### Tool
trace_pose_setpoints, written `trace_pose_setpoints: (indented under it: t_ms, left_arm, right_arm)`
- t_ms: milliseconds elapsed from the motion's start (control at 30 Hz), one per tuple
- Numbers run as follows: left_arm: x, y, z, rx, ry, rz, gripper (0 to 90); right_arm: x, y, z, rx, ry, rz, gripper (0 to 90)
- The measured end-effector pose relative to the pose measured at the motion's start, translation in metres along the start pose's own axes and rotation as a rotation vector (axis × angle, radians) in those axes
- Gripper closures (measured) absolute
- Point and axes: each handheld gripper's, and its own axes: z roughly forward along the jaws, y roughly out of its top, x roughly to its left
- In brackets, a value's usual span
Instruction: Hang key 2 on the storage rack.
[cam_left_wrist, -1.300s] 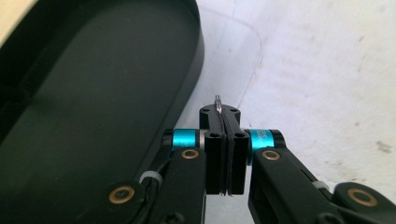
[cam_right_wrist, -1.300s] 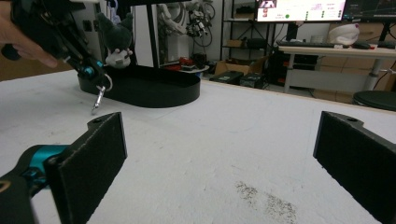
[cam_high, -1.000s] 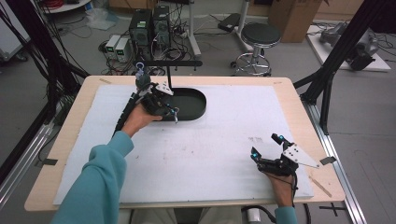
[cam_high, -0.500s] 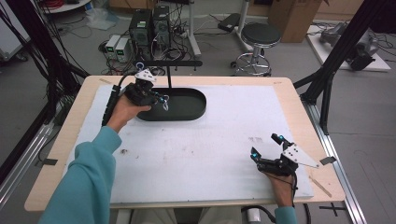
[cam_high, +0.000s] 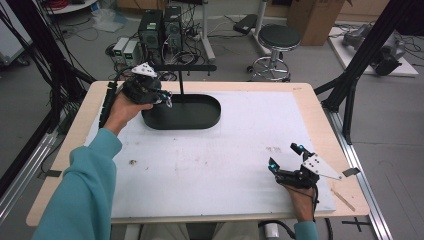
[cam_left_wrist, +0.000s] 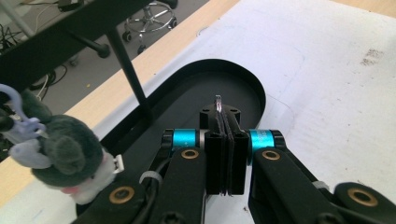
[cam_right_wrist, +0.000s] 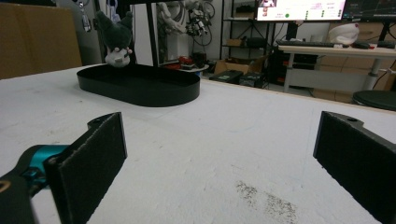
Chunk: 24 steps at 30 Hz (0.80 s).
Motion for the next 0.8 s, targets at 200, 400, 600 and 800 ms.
trace_pose_setpoints:
  t_ms: [200, 400, 600, 800]
  left_arm:
    - [0.005, 0.008, -0.007, -0.011, 0.020, 0.002, 88.5]
    - [0.011, 0.016, -0.009, -0.001, 0.043, 0.004, 88.5]
    - [0.020, 0.031, -0.013, 0.006, 0.064, 0.011, 88.5]
    - [0.028, 0.046, -0.008, 0.022, 0.075, 0.023, 88.5]
  right_arm:
    - [0.000, 0.000, 0.000, 0.000, 0.000, -0.001, 1.9]
    - [0.000, 0.000, 0.000, -0.001, 0.001, -0.001, 1.9]
    - [-0.001, 0.000, 0.000, -0.005, 0.002, -0.002, 1.9]
    - [0.000, 0.000, -0.001, -0.007, 0.002, 0.004, 1.9]
